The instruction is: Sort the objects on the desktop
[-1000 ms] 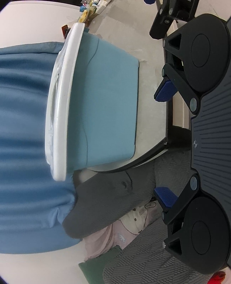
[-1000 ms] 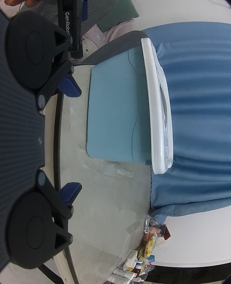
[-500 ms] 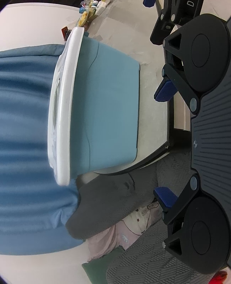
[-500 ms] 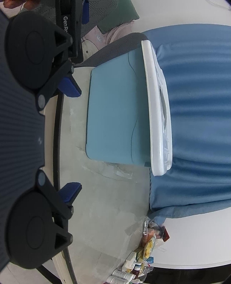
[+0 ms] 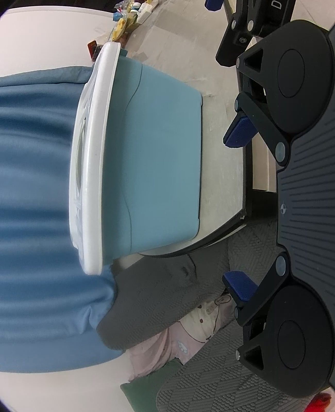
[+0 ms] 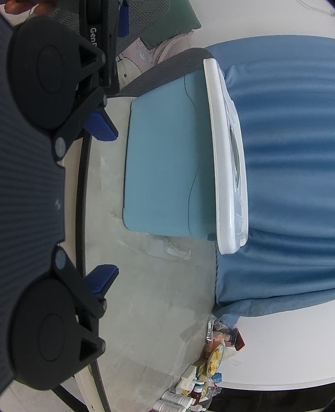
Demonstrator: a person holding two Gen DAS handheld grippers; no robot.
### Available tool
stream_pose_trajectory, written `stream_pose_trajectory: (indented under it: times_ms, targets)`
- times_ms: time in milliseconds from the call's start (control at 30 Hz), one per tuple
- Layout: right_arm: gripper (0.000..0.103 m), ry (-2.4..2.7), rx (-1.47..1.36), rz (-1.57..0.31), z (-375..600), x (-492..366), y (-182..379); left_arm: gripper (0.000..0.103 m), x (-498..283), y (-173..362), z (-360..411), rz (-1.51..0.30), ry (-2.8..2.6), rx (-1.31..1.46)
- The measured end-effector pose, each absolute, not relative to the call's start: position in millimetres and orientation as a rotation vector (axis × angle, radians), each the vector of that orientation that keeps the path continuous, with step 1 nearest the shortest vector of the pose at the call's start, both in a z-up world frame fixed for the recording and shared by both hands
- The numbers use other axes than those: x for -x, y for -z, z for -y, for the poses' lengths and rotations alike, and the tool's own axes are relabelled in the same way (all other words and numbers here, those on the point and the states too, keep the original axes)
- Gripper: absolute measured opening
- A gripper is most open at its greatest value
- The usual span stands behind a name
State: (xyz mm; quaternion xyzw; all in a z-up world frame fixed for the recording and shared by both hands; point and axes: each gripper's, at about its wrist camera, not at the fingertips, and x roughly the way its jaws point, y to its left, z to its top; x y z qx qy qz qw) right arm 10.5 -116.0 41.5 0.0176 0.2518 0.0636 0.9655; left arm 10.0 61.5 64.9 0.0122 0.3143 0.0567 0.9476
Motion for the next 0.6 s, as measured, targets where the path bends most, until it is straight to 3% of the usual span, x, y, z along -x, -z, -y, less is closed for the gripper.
stream_pose_trajectory:
  times_ms: [600]
  targets:
    - [0.102, -0.13, -0.039, -0.509, 117.5, -15.9, -41.2, 0.103, -10.6, -65.4, -61.2, -0.629, -0.1, -0.044]
